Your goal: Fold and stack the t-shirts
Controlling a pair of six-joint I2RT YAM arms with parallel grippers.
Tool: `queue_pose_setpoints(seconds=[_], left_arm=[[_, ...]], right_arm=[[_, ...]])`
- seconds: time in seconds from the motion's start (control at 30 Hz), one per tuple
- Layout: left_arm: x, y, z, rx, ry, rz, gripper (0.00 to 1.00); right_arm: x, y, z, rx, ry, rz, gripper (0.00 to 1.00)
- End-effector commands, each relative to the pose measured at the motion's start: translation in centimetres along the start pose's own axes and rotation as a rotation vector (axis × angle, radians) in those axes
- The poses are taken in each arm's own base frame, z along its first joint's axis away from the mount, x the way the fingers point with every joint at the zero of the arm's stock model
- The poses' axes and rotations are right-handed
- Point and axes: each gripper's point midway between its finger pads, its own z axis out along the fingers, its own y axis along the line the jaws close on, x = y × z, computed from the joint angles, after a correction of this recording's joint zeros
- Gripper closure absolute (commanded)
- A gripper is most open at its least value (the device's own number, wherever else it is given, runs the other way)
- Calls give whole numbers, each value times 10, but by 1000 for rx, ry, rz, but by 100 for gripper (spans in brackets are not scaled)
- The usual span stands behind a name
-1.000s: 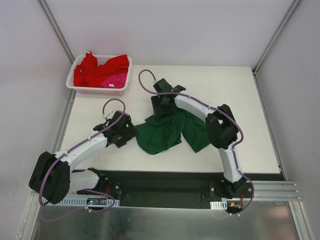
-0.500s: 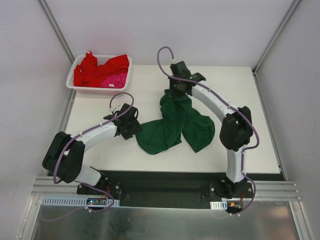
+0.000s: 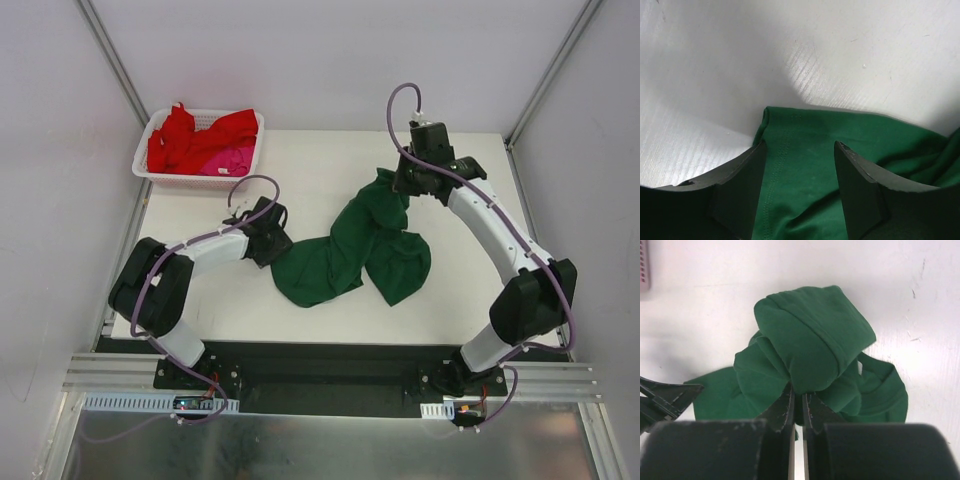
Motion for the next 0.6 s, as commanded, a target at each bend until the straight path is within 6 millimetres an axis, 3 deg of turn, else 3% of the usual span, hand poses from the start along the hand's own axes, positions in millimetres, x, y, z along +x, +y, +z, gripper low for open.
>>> queue_pose_setpoints(seconds=[0.0, 0.2, 0.37, 0.57], left_arm=[[-9, 19, -10, -23, -35, -21, 43], [-16, 33, -31, 6, -94, -14, 43], [-14, 22, -12, -19, -46, 31, 45], [-16, 29, 16, -90, -36, 48, 48]], right_arm=[[-6, -18, -25, 25, -30, 5, 99], [23, -41, -35, 73, 52, 69, 99], [39, -48, -35, 86, 84, 66, 99], [32, -43, -42, 63, 63, 81, 99]])
